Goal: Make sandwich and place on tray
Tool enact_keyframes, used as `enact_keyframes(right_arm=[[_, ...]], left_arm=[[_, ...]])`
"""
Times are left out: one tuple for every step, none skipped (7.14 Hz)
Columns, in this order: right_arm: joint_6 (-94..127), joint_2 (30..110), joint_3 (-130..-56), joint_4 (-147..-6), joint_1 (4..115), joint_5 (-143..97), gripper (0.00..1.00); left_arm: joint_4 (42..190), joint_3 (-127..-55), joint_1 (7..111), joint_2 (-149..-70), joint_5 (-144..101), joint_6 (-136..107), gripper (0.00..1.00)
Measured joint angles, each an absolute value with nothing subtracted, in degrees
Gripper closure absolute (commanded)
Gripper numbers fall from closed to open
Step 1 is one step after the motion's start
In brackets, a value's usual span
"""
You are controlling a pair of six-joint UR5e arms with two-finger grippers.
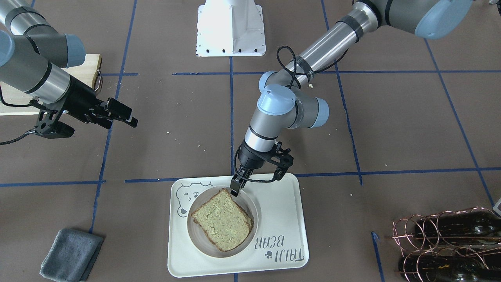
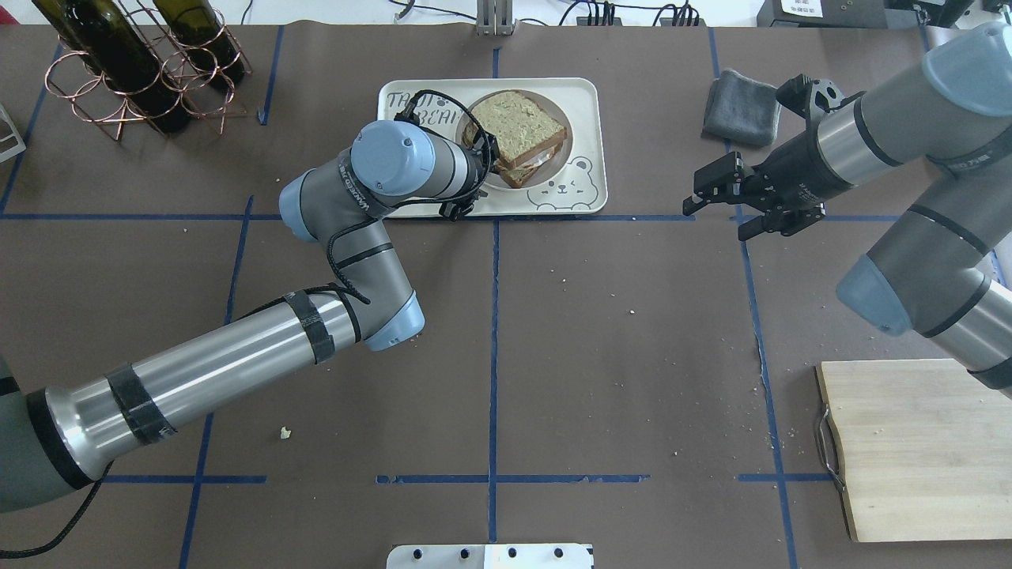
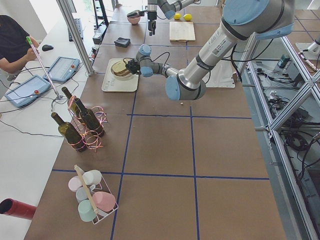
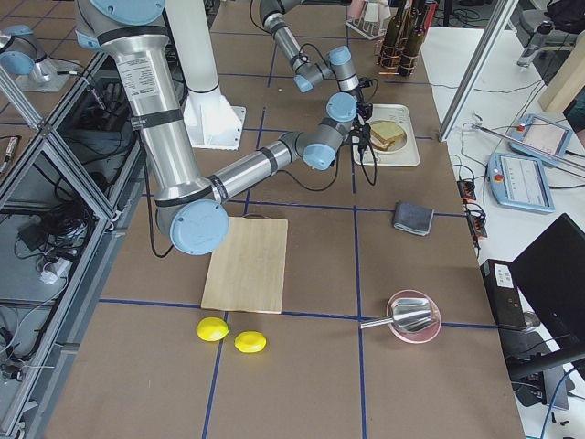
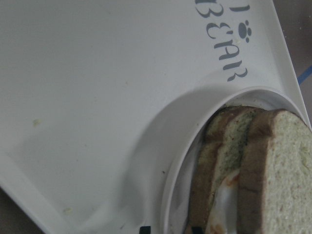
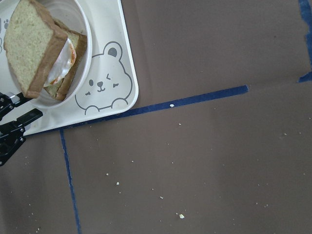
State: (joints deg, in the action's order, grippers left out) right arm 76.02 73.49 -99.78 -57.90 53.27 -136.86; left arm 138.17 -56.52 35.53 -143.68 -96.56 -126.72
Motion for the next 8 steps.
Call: enact_keyframes(right_arm=[[76.0, 73.6, -99.9, -57.9, 53.3, -136.9, 0.00], [76.0, 73.7, -100.0, -57.9, 53.3, -136.9, 0.00], [76.0, 73.7, -100.3, -58.1, 53.6, -137.0, 0.00], [76.1, 73.7, -100.7, -58.5, 54.5, -137.1, 0.00], [75.9, 74.4, -100.9, -58.7, 56.5, -137.9, 0.00], [74.0, 76.5, -101.1, -58.8, 59.6, -139.2, 0.00], [68.4, 79.5, -101.1, -59.1, 62.8, -140.4, 0.00], [60.1, 82.5, -101.1, -61.1, 66.2, -141.2, 0.00]], left_arm=[[138.0, -58.1, 35.6, -143.0, -96.8, -125.6, 0.55], [137.2, -62.3, 35.7, -140.6, -97.7, -124.9, 0.55], [134.9, -69.0, 36.0, -136.3, -99.9, -123.4, 0.55], [131.8, -77.7, 36.3, -130.8, -102.2, -119.8, 0.55], [129.5, -87.4, 36.5, -123.7, -103.8, -113.6, 0.55], [128.4, -96.0, 37.0, -115.9, -105.8, -105.5, 0.55], [128.2, -102.3, 38.3, -108.1, -108.5, -96.4, 0.55], [128.3, -106.6, 41.2, -100.5, -112.2, -85.2, 0.54]])
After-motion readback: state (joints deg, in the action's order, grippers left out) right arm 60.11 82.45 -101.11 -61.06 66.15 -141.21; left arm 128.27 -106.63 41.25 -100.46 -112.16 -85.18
